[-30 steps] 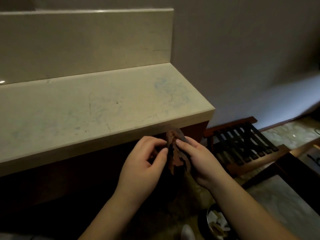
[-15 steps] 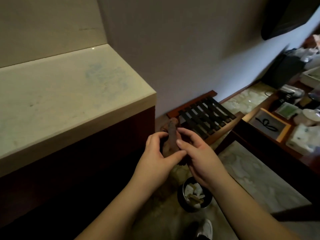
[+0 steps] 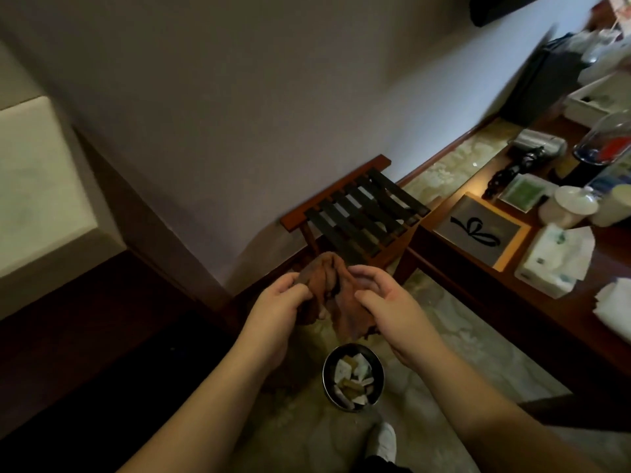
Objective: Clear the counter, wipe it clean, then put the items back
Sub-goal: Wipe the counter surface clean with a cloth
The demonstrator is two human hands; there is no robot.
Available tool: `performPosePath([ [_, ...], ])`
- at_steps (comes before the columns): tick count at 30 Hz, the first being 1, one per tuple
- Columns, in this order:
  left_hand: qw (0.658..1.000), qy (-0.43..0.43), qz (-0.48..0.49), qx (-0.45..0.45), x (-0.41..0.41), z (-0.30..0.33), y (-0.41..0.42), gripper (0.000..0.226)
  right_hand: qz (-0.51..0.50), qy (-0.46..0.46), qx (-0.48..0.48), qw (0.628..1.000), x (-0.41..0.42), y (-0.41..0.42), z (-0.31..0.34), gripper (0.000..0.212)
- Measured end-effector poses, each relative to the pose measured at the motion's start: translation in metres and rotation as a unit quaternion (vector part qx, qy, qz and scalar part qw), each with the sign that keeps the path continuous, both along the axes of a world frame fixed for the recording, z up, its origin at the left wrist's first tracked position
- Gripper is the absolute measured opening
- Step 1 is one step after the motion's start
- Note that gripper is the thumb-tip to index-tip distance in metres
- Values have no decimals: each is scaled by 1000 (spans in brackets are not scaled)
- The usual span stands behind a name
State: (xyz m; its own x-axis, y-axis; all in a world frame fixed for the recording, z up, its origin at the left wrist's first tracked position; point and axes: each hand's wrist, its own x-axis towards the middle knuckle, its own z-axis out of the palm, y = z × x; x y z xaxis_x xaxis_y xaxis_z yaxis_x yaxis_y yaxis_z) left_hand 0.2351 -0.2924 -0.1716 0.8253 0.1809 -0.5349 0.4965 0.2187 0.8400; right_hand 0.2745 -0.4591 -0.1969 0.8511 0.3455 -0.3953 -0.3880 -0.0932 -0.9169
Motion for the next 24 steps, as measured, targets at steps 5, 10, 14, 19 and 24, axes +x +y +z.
performPosePath([
  [5, 995, 82, -56, 20, 39, -29, -24, 17, 154, 52, -107, 981, 34, -49, -39, 46],
  [10, 960, 140, -172, 173, 82, -62, -26, 13, 202, 77, -173, 961, 62, -83, -82, 28],
  [14, 946, 161, -193, 203, 116, -97, -17, 8, 173, 137, -144, 965, 77, -102, -120, 24],
  [19, 953, 165, -185, 176, 166, -160, -10, 9, 103, 206, -108, 967, 102, -108, -163, 17],
  [24, 946, 167, -201, 191, 215, -231, -3, 14, 45, 196, -169, 965, 133, -99, -225, 20],
])
